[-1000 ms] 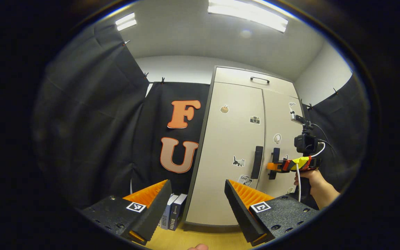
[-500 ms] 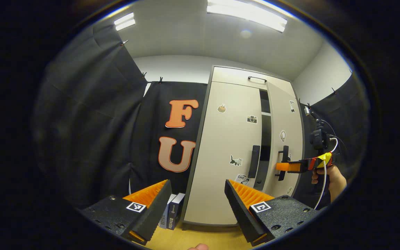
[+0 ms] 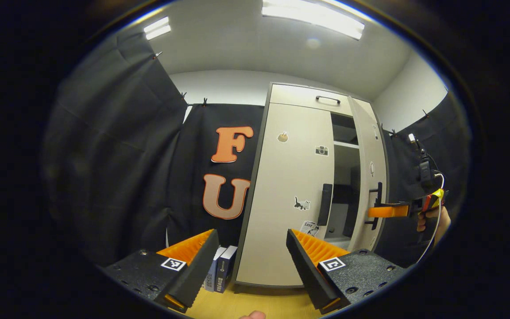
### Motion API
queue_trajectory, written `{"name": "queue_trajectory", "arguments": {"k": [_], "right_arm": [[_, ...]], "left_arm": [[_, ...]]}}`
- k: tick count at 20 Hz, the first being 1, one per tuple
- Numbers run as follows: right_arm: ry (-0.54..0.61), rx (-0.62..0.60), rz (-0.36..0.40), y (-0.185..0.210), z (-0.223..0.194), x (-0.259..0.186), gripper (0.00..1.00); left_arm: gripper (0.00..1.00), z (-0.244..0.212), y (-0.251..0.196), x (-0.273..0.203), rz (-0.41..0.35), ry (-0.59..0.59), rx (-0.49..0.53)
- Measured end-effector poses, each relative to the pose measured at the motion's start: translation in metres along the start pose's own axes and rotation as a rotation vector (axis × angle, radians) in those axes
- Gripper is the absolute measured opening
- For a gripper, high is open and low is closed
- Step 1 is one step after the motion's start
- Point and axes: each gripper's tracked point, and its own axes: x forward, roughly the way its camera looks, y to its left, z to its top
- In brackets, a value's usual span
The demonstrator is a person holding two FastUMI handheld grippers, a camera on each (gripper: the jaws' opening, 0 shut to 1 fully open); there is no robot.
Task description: Open the right door of the double-door shoe cabinet with the right hand, and open the left door with the left hand.
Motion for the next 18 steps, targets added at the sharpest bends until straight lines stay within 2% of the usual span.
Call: {"name": "queue_trajectory", "arguments": {"k": [13,18], "right_arm": [[-0.009,0.034,0.008,-0.022,0.003,-0.04,0.3],[-0.018,0.037,-0.035,-0.032,0.004,-0.049,0.31]], "left_arm": [[0.94,-0.018,-0.024,0.019,-0.065,0.035,-0.043],[0.94,-0.026,-0.026,0.021,-0.078,0.05,-0.042]]}}
